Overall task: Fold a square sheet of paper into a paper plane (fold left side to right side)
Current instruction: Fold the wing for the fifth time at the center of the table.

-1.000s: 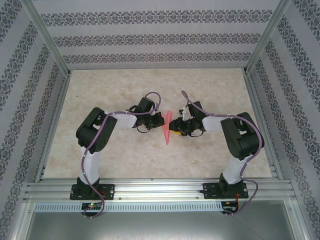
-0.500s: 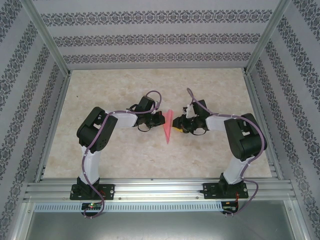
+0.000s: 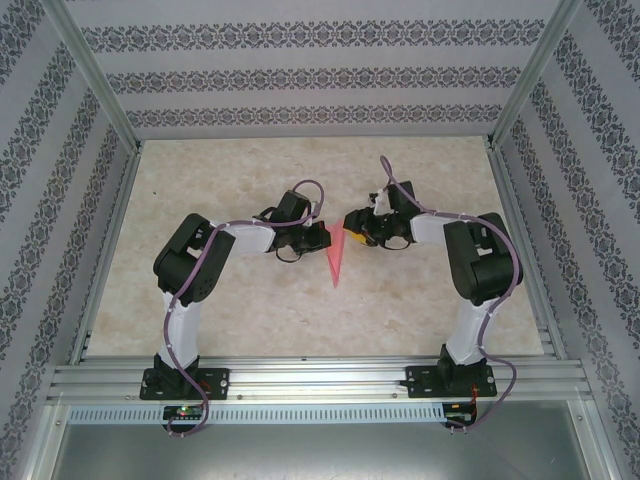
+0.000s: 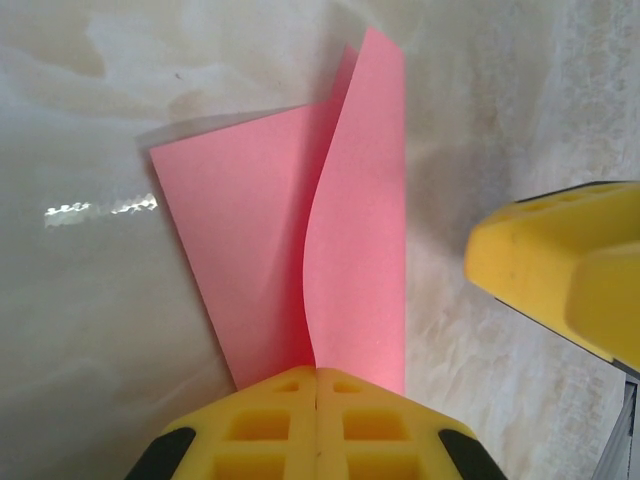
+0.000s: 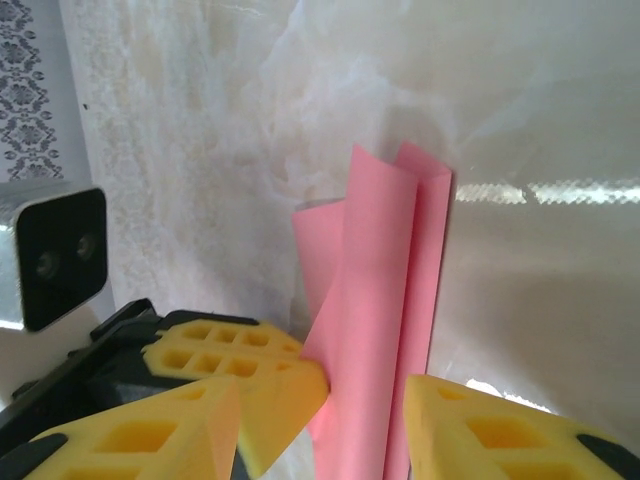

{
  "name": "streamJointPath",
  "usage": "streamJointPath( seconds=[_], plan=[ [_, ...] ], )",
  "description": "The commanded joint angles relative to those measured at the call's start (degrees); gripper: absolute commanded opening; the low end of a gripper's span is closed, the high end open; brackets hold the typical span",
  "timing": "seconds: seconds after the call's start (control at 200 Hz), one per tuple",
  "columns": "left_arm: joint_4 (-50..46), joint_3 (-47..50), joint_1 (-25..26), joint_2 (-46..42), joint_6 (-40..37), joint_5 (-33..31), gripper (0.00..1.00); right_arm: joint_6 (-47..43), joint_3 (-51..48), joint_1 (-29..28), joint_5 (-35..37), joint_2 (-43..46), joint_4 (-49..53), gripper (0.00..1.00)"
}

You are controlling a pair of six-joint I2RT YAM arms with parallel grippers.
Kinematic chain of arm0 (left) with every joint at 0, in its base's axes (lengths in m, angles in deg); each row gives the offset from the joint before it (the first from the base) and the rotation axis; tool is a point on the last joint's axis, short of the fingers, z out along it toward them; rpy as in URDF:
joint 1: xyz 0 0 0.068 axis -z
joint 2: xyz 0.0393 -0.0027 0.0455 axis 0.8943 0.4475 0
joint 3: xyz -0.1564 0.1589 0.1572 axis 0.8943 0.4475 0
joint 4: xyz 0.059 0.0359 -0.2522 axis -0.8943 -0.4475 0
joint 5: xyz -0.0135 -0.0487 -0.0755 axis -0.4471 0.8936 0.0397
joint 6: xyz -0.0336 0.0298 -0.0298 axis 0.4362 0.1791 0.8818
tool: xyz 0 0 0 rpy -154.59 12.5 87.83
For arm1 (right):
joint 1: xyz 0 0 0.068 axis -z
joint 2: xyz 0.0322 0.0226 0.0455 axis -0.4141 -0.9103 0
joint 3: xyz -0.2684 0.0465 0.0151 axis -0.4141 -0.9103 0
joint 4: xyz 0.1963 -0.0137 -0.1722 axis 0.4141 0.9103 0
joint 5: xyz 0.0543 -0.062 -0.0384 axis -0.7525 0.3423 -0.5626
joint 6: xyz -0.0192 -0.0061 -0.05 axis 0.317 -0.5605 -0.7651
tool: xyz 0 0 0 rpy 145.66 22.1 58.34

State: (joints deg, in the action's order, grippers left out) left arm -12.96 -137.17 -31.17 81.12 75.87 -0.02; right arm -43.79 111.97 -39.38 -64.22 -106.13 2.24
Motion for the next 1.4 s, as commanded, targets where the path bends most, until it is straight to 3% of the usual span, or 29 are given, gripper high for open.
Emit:
streamJointPath(
  seconds=[0.0,0.39,1.394],
  plan=[
    [-0.7,-1.1,-0.7,0.8,-1.6,0.6,0.05,0.7,3.5,-1.0,1.7,-1.8,2.0,0.48],
    [-0.2,-1.0,-0.8,0.9,-1.4,0.9,0.05,0.3,9.3,-2.3,7.1,-4.2,10.1,0.56],
    [1.0,-0.3,-0.7,0.8,-0.9,1.2,0.04,-1.3,13.9,-4.3,7.9,-6.7,13.7,0.56]
  ],
)
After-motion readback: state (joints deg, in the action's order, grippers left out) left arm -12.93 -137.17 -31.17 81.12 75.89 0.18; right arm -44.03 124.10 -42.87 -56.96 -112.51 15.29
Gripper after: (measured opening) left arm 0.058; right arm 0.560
